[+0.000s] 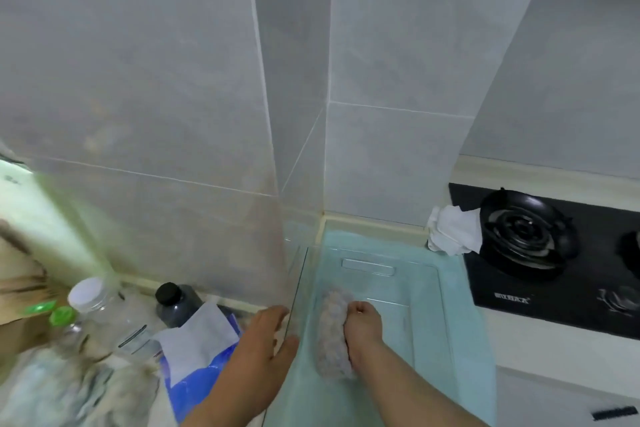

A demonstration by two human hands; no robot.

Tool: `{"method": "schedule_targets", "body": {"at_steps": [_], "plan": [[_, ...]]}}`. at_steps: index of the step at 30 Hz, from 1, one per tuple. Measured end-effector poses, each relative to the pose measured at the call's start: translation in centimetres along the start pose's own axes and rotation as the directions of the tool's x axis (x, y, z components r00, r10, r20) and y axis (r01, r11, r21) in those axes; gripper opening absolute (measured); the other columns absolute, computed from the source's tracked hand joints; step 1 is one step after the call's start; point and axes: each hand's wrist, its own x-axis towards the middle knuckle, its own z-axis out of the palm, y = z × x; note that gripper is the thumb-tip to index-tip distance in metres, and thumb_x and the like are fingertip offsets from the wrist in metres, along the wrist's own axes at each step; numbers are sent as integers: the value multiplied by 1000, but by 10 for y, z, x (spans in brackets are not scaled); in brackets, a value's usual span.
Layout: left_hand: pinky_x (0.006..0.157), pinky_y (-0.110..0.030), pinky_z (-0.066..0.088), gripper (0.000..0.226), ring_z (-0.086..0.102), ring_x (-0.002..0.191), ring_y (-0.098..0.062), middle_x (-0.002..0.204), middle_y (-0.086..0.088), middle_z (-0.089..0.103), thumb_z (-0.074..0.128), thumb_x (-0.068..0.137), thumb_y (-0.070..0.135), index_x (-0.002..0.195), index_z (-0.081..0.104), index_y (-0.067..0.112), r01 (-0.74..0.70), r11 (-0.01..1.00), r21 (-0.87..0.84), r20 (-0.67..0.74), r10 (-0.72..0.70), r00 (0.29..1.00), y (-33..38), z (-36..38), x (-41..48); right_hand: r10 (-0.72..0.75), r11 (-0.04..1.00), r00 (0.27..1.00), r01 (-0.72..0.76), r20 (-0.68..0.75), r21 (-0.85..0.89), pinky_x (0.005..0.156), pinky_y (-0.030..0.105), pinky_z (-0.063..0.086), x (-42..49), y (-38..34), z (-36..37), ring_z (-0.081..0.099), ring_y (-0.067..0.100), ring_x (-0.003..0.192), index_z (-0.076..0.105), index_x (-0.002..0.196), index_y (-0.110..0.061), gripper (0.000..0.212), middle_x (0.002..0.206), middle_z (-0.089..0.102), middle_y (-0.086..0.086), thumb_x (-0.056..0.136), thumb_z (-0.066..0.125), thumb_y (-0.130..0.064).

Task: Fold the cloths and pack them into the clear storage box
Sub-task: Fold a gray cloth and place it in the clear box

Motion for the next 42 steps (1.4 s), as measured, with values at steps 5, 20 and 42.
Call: {"method": "schedule_targets", "body": {"at_steps": [5, 20, 42], "plan": [[89, -15, 46, 29, 53, 107, 7, 118, 23, 54, 58, 91, 36, 115, 47, 46, 34, 996, -88, 61, -29, 998, -16, 9, -3, -52, 989, 993, 37, -103, -146, 75, 23, 40, 10, -3, 41, 58, 24, 85, 63, 88, -5, 15, 84, 61, 6, 86, 51, 2], [82, -24, 51, 24, 58, 108, 5, 112, 34, 61, 41, 101, 35, 118, 54, 48, 297, 815, -498, 315, -149, 937, -15, -20, 0, 248, 924, 912, -324, 327, 205, 75, 44, 55, -1, -15, 8, 60, 27, 75, 60, 108, -20, 49, 103, 63, 14, 101, 24, -53], [97, -55, 48, 53, 60, 117, -28, 126, 2, 66, 23, 100, 46, 124, 64, 22, 640, 397, -658, 588, -260, 766, -50, -18, 9, 317, 899, 873, -401, 370, 177, 96, 52, 45, -29, -43, 30, 61, 33, 102, 60, 124, -6, 69, 121, 63, 17, 97, 30, -61]]}}
